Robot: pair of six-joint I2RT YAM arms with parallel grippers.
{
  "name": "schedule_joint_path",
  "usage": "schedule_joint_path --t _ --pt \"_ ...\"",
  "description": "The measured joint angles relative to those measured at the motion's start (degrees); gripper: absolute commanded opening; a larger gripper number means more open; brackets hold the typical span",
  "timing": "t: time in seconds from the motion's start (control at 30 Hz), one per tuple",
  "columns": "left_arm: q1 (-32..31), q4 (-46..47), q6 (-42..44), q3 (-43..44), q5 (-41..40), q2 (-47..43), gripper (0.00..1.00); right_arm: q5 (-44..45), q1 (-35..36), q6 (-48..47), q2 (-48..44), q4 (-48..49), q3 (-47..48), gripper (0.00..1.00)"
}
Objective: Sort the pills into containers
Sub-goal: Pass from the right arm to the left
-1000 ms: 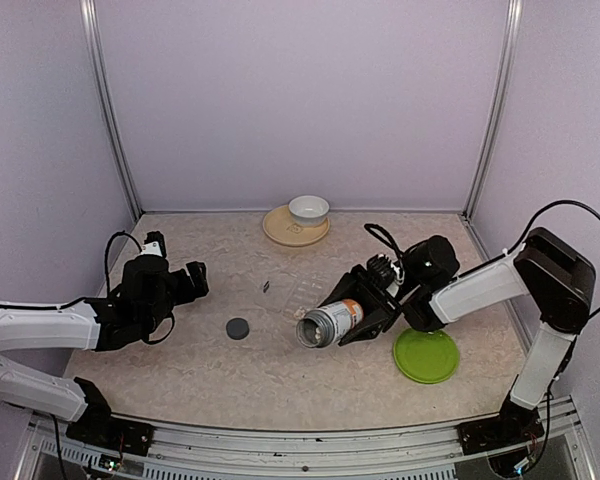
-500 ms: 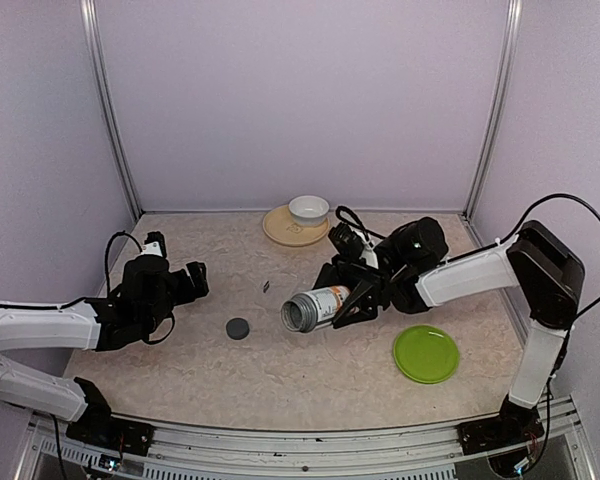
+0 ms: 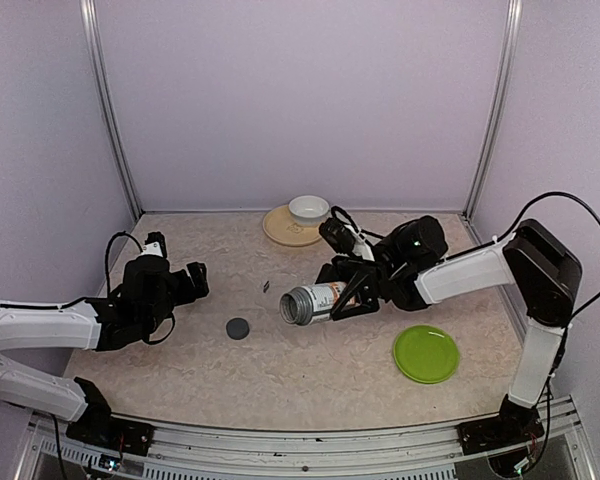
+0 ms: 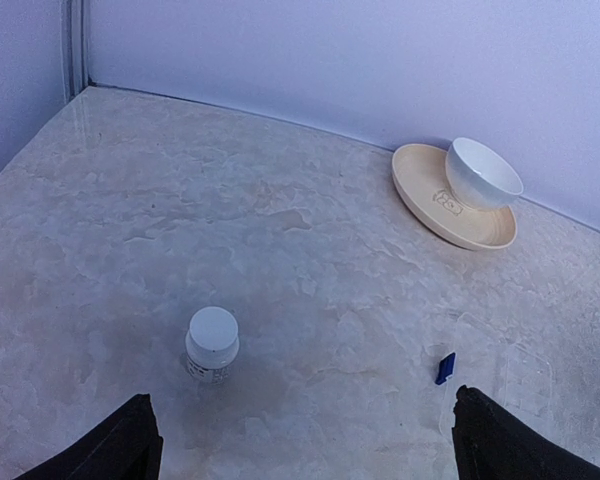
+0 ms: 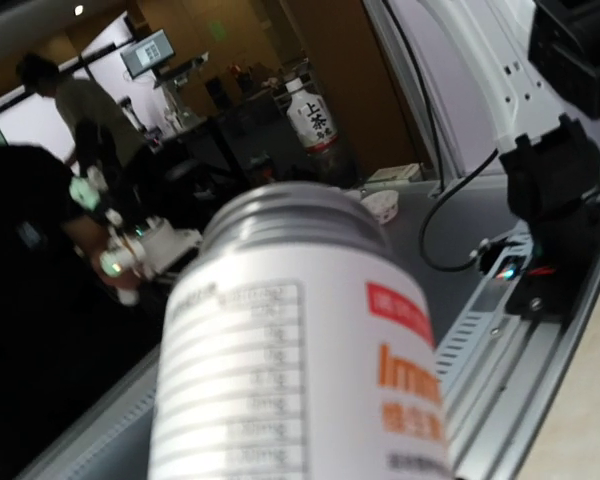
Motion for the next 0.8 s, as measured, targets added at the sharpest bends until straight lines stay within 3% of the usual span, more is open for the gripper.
schedule_joint_path --t 0.17,0.33,0.57,0.8 --pt "0.0 0.0 0.0 0.0 0.0 0.1 0.99 0.0 -0.3 1.4 -3.3 0.0 -3.5 0.05" --pt "0.0 0.0 0.0 0.0 0.0 0.7 0.99 0.0 -0.9 -11.5 -17.3 -5.3 -11.8 0.07" --pt "0.0 0.1 0.0 0.0 0.3 3.0 0.99 0.0 -5.0 -52.6 -38.1 -46.2 -13.4 0.07" --pt "0.0 0.2 0.0 0.0 1.0 3.9 0.99 -0.1 -8.4 -73.4 -39.5 -67.0 -15.9 0.07"
